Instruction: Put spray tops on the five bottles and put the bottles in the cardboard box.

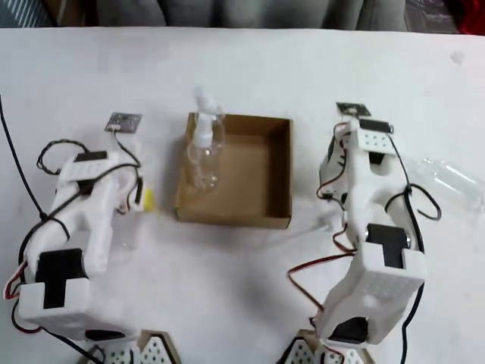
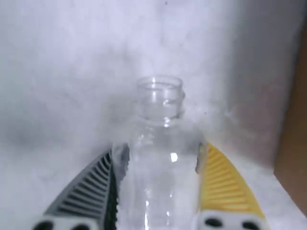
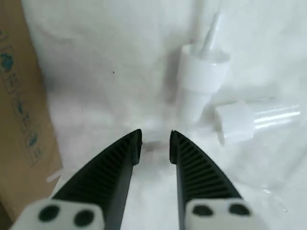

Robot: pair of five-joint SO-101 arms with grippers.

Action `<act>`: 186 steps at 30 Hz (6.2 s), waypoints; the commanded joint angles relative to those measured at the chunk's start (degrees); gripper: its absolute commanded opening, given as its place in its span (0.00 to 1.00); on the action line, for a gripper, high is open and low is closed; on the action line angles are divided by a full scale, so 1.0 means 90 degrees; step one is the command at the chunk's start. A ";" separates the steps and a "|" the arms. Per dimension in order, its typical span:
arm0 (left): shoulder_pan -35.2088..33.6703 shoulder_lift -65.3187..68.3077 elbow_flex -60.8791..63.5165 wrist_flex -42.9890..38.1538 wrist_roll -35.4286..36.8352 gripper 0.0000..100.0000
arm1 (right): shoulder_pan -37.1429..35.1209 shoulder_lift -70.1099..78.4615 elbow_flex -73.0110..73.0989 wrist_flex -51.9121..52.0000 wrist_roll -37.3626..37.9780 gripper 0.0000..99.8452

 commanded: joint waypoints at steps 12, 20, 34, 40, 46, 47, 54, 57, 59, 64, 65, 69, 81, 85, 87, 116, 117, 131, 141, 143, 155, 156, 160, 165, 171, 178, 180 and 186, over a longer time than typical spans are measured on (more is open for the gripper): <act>0.0005 -0.0337 -0.0029 -0.0254 0.0068 0.02 | 0.0484 -0.2007 0.1407 0.0542 -0.0147 0.08; 0.0005 -0.0337 -0.0029 -0.0254 0.0068 0.02 | 0.0249 -0.2252 0.2462 -0.0982 -0.2042 0.08; 0.0015 -0.0337 -0.0029 -0.0254 0.0068 0.02 | 0.0142 -0.2242 0.2335 -0.1255 -0.3595 0.12; 0.0015 -0.0337 -0.0029 -0.0254 0.0068 0.02 | -0.0181 -0.2105 0.2803 -0.1939 -0.3683 0.12; 0.0005 -0.0337 -0.0029 -0.0254 0.0068 0.02 | -0.0220 -0.1578 0.2833 -0.2017 -0.3712 0.12; 0.0005 -0.0337 -0.0029 -0.0254 0.0068 0.02 | -0.0220 -0.1431 0.2803 -0.2017 -0.3712 0.12; 0.0005 -0.0337 -0.0029 -0.0254 0.0068 0.02 | -0.0230 -0.1001 0.2540 -0.1988 -0.3497 0.02; 0.0005 -0.0337 -0.0029 -0.0254 0.0068 0.02 | -0.0190 -0.1148 0.2540 -0.1812 -0.3038 0.02; 0.0015 -0.0337 -0.0029 -0.0254 0.0068 0.02 | -0.0044 -0.1392 0.2540 -0.1597 -0.2999 0.02; 0.0034 -0.0347 -0.0020 -0.0254 0.0068 0.02 | 0.0161 -0.2388 0.2549 -0.1060 -0.2413 0.02; 0.0034 -0.0376 -0.0029 -0.0254 0.0068 0.02 | 0.0171 -0.2623 0.2549 -0.0933 -0.2354 0.02; 0.0044 -0.0454 -0.0039 -0.0225 0.0078 0.02 | 0.0122 -0.3697 0.2549 -0.0444 -0.1836 0.02; 0.0464 -0.3590 -0.0029 0.1104 0.0107 0.02 | -0.0571 -0.7741 0.2540 -0.0366 -0.0713 0.02; 0.0767 -0.4772 0.0166 0.1328 0.0127 0.02 | -0.1441 -0.8747 0.2579 -0.1343 -0.0713 0.02; 0.0943 -0.5416 0.0449 0.1319 0.0127 0.02 | -0.1792 -0.9148 0.2549 -0.1675 -0.0703 0.02; 0.1724 -1.0730 0.2237 0.0811 0.0147 0.02 | -0.5182 -1.1570 0.4757 -0.6217 -0.2022 0.02; 0.1724 -1.0906 0.2452 0.0625 0.0147 0.02 | -0.5172 -1.1531 0.4757 -0.6393 -0.2022 0.02; 0.1724 -1.2156 0.3673 0.0156 0.0694 0.02 | -0.5309 -0.8103 0.2168 -0.7526 -0.1035 0.02; 0.1724 -1.2156 0.4327 -0.0176 0.0674 0.02 | -0.6510 -0.5954 -0.0840 -0.4830 -0.0117 0.02; 0.1724 -1.2156 0.4562 -0.0400 0.0674 0.02 | -0.6559 -0.5641 -0.1221 -0.4635 -0.0088 0.02; 0.1714 -1.2156 0.4777 -0.0557 0.0674 0.02 | -0.6452 -0.4479 -0.2090 -0.4147 0.0645 0.02; 0.1714 -1.2156 0.4806 -0.0557 0.0674 0.02 | -0.6442 -0.4440 -0.2149 -0.4127 0.0733 0.02; 0.1714 -1.2156 0.4816 -0.0557 0.0674 0.02 | -0.6295 -0.4303 -0.2481 -0.3873 0.0762 0.02; 0.1724 -1.2156 0.4816 -0.0557 0.0674 0.02 | -0.5895 -0.4088 -0.2950 -0.3687 0.0752 0.02; 0.1724 -1.2156 0.4816 -0.0557 0.0674 0.02 | -0.5670 -0.4049 -0.2999 -0.3717 0.0723 0.02; 0.1724 -1.2156 0.4816 -0.0557 0.0674 0.02 | -0.6061 -0.4098 -0.3516 -0.3687 0.0713 0.02; 0.1724 -1.2156 0.4816 -0.0557 0.0674 0.02 | -0.6178 -0.4049 -0.3731 -0.3521 0.0703 0.02; 0.1724 -1.2156 0.4816 -0.0557 0.0674 0.02 | -0.6198 -0.4078 -0.3604 -0.3238 -0.0068 0.02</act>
